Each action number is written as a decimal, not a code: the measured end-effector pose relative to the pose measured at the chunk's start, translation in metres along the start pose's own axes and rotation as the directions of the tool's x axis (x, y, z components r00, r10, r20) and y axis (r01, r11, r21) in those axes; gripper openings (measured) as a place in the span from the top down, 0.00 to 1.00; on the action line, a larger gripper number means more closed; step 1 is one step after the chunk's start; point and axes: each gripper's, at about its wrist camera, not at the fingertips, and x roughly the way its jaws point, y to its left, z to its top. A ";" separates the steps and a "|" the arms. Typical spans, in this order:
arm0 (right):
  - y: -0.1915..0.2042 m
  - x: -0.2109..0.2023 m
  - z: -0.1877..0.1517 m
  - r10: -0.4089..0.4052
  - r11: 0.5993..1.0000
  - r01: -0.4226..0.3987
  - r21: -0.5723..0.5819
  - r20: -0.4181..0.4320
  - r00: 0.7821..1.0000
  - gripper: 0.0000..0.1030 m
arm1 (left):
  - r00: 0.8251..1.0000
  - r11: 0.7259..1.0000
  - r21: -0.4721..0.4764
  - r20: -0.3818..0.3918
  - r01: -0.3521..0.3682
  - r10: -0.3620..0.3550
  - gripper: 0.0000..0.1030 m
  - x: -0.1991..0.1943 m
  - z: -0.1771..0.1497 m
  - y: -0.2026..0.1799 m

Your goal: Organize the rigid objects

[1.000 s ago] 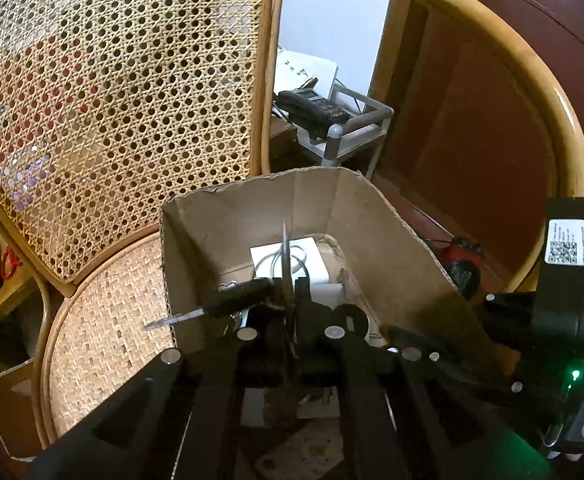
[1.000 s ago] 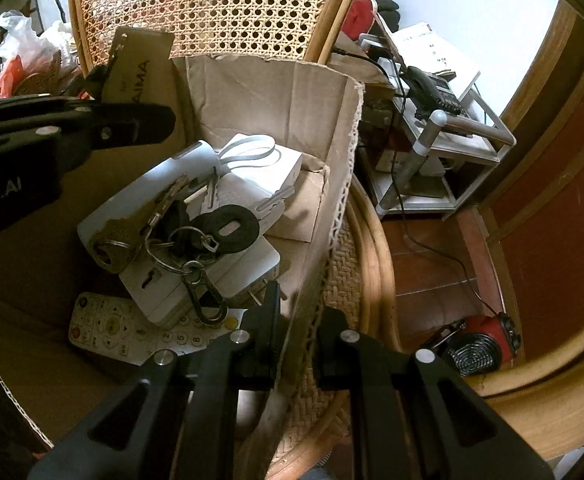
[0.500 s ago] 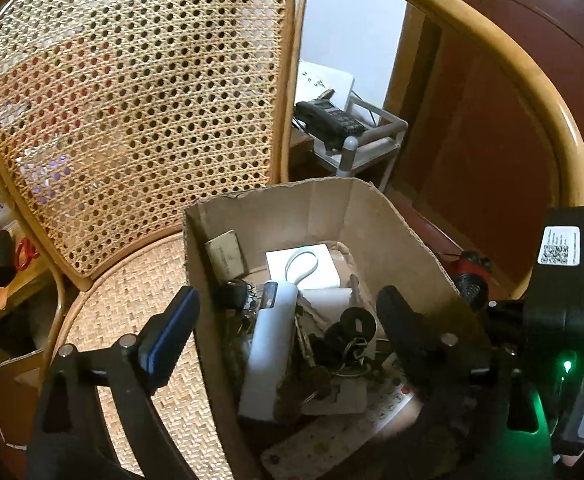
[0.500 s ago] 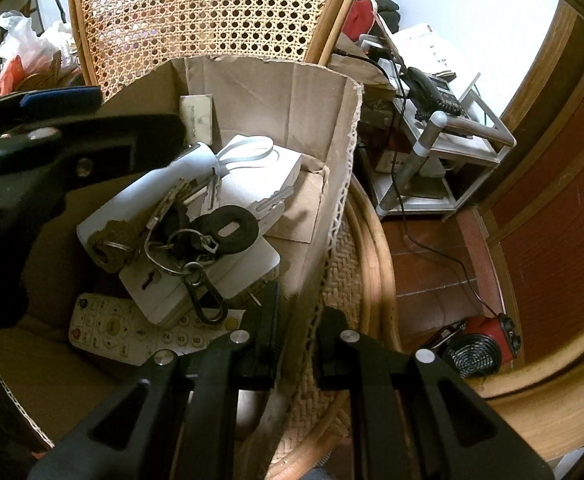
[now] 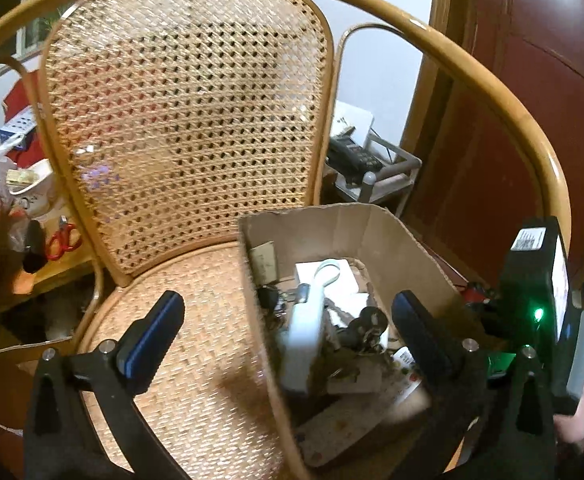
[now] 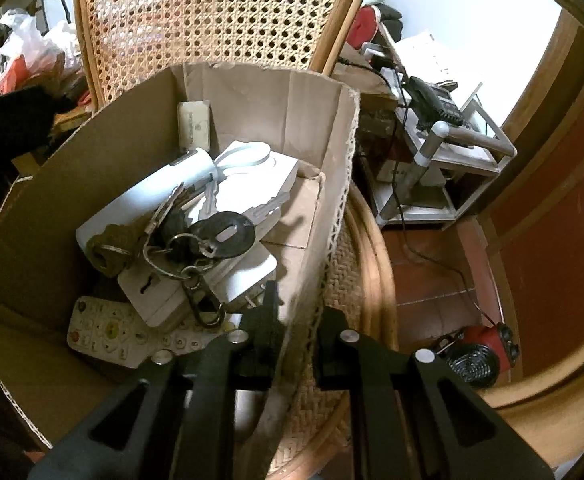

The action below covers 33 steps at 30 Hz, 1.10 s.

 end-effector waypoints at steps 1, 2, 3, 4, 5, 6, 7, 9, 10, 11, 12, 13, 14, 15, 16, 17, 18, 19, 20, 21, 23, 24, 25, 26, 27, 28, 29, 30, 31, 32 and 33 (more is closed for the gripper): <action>0.000 -0.002 -0.001 -0.001 1.000 0.001 -0.003 0.008 1.000 0.83 | 1.000 1.000 -0.002 0.005 -0.005 0.005 0.01 -0.003 -0.002 0.002; 0.001 -0.005 -0.001 -0.003 1.000 0.003 -0.004 0.022 1.000 0.82 | 1.000 1.000 -0.007 0.010 -0.011 0.011 0.01 -0.007 -0.004 0.005; 0.002 -0.008 -0.002 -0.004 1.000 0.004 -0.004 0.033 0.999 0.78 | 1.000 1.000 -0.013 0.017 -0.019 0.020 0.01 -0.013 -0.006 0.009; 0.003 -0.012 -0.003 -0.005 1.000 0.005 -0.002 0.046 0.999 0.75 | 0.999 0.999 -0.020 0.028 -0.029 0.030 0.01 -0.019 -0.009 0.013; 0.004 -0.015 -0.004 -0.006 1.000 0.006 -0.001 0.057 0.998 0.65 | 0.998 0.999 -0.027 0.039 -0.040 0.041 0.00 -0.025 -0.012 0.018; 0.006 -0.020 -0.005 -0.008 1.000 0.008 -0.001 0.074 0.997 0.55 | 0.997 0.998 -0.031 0.045 -0.054 0.056 0.00 -0.029 -0.014 0.022; 0.008 -0.024 -0.006 -0.011 1.000 0.012 -0.002 0.095 0.995 0.52 | 0.996 0.996 -0.038 0.053 -0.077 0.079 0.00 -0.035 -0.018 0.027; 0.011 -0.033 -0.007 -0.026 1.000 0.027 -0.006 0.132 0.991 0.46 | 0.992 0.993 -0.045 0.062 -0.105 0.108 0.00 -0.046 -0.024 0.035; 0.013 -0.038 -0.007 -0.034 0.999 0.035 -0.005 0.150 0.988 0.44 | 0.991 0.992 -0.051 0.069 -0.114 0.117 0.00 -0.053 -0.028 0.039; 0.015 -0.040 -0.007 -0.035 0.999 0.036 -0.003 0.159 0.987 0.42 | 0.986 0.989 -0.064 0.086 -0.134 0.140 0.00 -0.062 -0.033 0.043; 0.016 -0.044 -0.007 -0.031 1.000 0.031 0.001 0.168 0.985 0.41 | 0.983 0.986 -0.072 0.101 -0.149 0.156 0.00 -0.069 -0.036 0.045; 0.017 -0.047 -0.006 -0.024 1.000 0.023 0.005 0.176 0.984 0.41 | 0.978 0.983 -0.081 0.114 -0.166 0.175 0.00 -0.077 -0.040 0.048; 0.019 -0.051 -0.006 -0.020 1.000 0.019 0.008 0.187 0.982 0.41 | 0.975 0.980 -0.088 0.118 -0.181 0.190 0.00 -0.083 -0.044 0.050; 0.021 -0.054 -0.005 -0.022 1.000 0.020 0.012 0.199 0.980 0.40 | 0.973 0.978 -0.092 0.121 -0.187 0.198 0.00 -0.088 -0.047 0.052; 0.023 -0.058 -0.005 -0.021 1.000 0.019 0.013 0.209 0.978 0.39 | 0.971 0.976 -0.096 0.126 -0.193 0.204 0.00 -0.093 -0.052 0.053; 0.025 -0.061 -0.005 -0.018 1.000 0.016 0.013 0.219 0.976 0.36 | 0.968 0.975 -0.099 0.132 -0.200 0.212 0.00 -0.098 -0.056 0.053; 0.028 -0.063 -0.005 -0.015 1.000 0.013 0.012 0.228 0.973 0.33 | 0.966 0.974 -0.101 0.139 -0.205 0.218 0.00 -0.102 -0.060 0.053; 0.030 -0.067 -0.006 -0.019 1.000 0.016 0.012 0.241 0.970 0.32 | 0.965 0.974 -0.099 0.153 -0.202 0.216 0.00 -0.106 -0.064 0.052; 0.033 -0.070 -0.008 -0.029 1.000 0.027 0.015 0.254 0.967 0.32 | 0.962 0.974 -0.095 0.163 -0.204 0.217 0.00 -0.111 -0.067 0.051; 0.036 -0.074 -0.010 -0.041 0.999 0.037 0.017 0.267 0.963 0.32 | 0.957 0.972 -0.097 0.178 -0.214 0.229 0.00 -0.116 -0.071 0.050; 0.041 -0.082 -0.016 -0.039 0.999 0.033 0.028 0.288 0.957 0.32 | 0.943 0.964 -0.109 0.208 -0.241 0.259 0.00 -0.126 -0.078 0.049; 0.043 -0.086 -0.019 -0.026 0.999 0.016 0.034 0.299 0.954 0.32 | 0.939 0.962 -0.117 0.218 -0.245 0.266 0.00 -0.129 -0.080 0.049; 0.045 -0.090 -0.022 -0.018 0.999 0.007 0.037 0.306 0.952 0.32 | 0.937 0.962 -0.126 0.227 -0.242 0.265 0.00 -0.133 -0.084 0.049; 0.047 -0.094 -0.025 -0.013 0.999 0.000 0.039 0.316 0.949 0.32 | 0.938 0.963 -0.129 0.231 -0.235 0.260 0.00 -0.136 -0.087 0.050; 0.050 -0.099 -0.029 -0.008 0.999 -0.005 0.038 0.327 0.945 0.32 | 0.937 0.964 -0.128 0.237 -0.231 0.256 0.00 -0.139 -0.090 0.049; 0.051 -0.102 -0.032 -0.004 0.999 -0.009 0.036 0.335 0.942 0.32 | 0.933 0.962 -0.122 0.241 -0.243 0.266 0.00 -0.142 -0.092 0.048; 0.053 -0.106 -0.035 0.000 0.999 -0.013 0.034 0.343 0.939 0.32 | 0.924 0.958 -0.110 0.257 -0.264 0.284 0.00 -0.146 -0.096 0.046; 0.055 -0.109 -0.039 0.004 0.999 -0.015 0.030 0.351 0.936 0.32 | 0.915 0.955 -0.102 0.272 -0.279 0.297 0.00 -0.149 -0.099 0.043; 0.056 -0.111 -0.042 0.004 1.000 -0.014 0.026 0.355 0.935 0.32 | 0.904 0.948 -0.092 0.287 -0.304 0.318 0.00 -0.153 -0.103 0.040; 0.058 -0.114 -0.047 0.001 1.000 -0.009 0.022 0.361 0.932 0.32 | 0.895 0.942 -0.089 0.294 -0.325 0.336 0.00 -0.155 -0.105 0.038; 0.059 -0.116 -0.051 -0.004 1.000 -0.005 0.023 0.367 0.930 0.32 | 0.888 0.936 -0.085 0.299 -0.340 0.350 0.00 -0.156 -0.108 0.037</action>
